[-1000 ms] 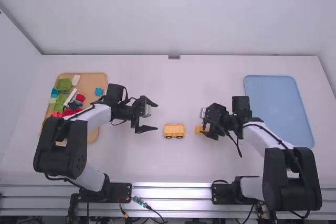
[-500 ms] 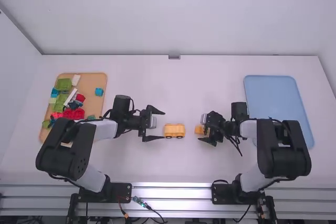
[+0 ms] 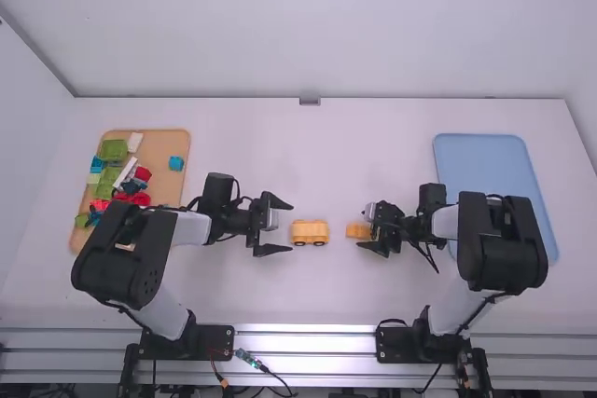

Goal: Assemble lego blocks to make yellow taxi

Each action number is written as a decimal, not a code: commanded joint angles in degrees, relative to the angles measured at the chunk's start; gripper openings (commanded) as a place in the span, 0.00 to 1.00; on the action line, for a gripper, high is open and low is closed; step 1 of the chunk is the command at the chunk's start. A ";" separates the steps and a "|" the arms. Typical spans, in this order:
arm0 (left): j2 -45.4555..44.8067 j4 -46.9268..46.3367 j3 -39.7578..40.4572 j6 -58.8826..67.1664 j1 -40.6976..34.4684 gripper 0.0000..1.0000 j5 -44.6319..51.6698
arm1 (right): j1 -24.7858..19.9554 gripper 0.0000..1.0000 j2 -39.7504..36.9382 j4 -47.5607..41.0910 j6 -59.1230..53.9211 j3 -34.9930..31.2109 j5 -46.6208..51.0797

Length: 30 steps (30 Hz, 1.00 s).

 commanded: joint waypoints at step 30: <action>0.58 -0.52 1.25 -0.20 -0.04 0.99 2.10 | 0.04 0.56 10.97 -17.05 -12.26 11.67 -4.07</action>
